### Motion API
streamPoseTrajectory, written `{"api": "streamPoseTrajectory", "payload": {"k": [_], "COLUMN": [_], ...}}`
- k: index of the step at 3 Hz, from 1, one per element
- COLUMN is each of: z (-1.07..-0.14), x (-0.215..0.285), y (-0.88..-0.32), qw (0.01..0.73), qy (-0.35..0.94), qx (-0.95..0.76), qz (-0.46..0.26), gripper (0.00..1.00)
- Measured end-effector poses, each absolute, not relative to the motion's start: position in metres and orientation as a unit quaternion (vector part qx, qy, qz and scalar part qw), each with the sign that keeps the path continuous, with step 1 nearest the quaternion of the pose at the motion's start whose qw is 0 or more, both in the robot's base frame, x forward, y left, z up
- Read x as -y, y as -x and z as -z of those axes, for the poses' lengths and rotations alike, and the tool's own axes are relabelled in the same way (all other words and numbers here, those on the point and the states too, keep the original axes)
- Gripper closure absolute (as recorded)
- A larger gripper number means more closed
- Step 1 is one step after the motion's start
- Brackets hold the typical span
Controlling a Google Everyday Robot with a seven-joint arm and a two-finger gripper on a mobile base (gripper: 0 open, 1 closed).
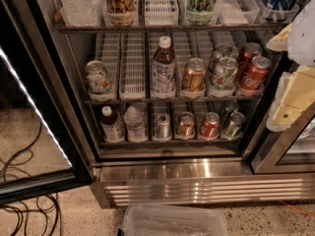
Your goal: Pick coke can from middle shelf of fridge
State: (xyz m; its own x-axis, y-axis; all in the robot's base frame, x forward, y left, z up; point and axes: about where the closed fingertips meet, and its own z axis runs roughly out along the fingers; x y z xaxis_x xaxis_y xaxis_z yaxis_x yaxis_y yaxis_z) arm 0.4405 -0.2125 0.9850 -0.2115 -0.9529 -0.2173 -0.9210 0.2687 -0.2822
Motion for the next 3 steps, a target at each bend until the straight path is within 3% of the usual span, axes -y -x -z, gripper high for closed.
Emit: {"api": "streamPoseTrajectory", "payload": {"k": [2, 3], "z": [-0.983, -0.958], "x": [0.211, 0.205], "y": [-0.444, -0.441], "qw": [0.214, 0.272], "qy": [0.579, 0.507], "qx": [-0.786, -0.818], "qz": [0.032, -0.025], "gripper": [0.00, 0.00]}}
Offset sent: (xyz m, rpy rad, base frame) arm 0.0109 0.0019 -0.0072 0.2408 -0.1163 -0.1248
